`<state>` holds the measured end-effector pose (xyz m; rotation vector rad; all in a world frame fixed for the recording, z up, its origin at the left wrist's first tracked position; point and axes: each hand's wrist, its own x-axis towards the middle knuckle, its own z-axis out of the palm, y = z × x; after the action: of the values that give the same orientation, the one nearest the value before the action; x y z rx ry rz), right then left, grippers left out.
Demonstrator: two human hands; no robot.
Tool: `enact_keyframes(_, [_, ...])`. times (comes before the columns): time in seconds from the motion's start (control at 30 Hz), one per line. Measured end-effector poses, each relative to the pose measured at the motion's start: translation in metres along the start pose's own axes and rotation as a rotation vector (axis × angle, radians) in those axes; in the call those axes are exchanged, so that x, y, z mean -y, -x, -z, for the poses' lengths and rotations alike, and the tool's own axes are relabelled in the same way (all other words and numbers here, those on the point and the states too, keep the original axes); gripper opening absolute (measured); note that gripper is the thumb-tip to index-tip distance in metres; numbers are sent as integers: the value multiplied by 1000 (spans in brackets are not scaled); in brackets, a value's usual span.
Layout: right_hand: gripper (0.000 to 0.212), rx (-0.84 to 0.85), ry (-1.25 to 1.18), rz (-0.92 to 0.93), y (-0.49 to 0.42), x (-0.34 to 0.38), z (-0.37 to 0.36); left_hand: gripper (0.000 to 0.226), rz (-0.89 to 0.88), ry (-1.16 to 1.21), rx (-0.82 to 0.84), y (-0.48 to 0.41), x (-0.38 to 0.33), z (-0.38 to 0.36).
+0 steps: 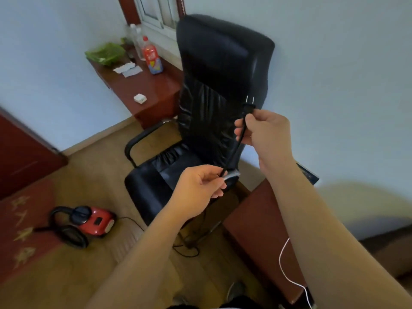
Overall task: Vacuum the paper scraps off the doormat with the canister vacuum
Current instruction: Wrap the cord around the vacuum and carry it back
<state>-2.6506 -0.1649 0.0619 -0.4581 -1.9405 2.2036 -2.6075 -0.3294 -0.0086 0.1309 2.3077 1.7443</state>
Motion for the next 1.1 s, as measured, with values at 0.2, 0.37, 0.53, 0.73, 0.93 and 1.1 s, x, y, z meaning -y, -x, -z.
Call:
enact_keyframes(0.2, [19, 171, 15, 13, 34, -7, -78, 27, -6, 2, -145, 46, 19, 65])
enact_keyframes(0.37, [24, 314, 31, 20, 82, -17, -152, 26, 11, 21, -262, 100, 46, 130])
enact_keyframes(0.53, [23, 437, 50, 14, 152, -31, -240, 19, 43, 74, -384, 171, 78, 203])
enact_keyframes(0.73, [18, 562, 59, 27, 226, -50, -336, 26, 30, 74, -525, 247, 109, 288])
enact_keyframes(0.93, [19, 675, 60, -2, 281, -61, -406, 23, 64, 65, -635, 298, 140, 348])
enact_keyframes(1.1, [19, 754, 53, -28, 294, -69, -454, 18, 122, 93, -764, 311, 154, 396])
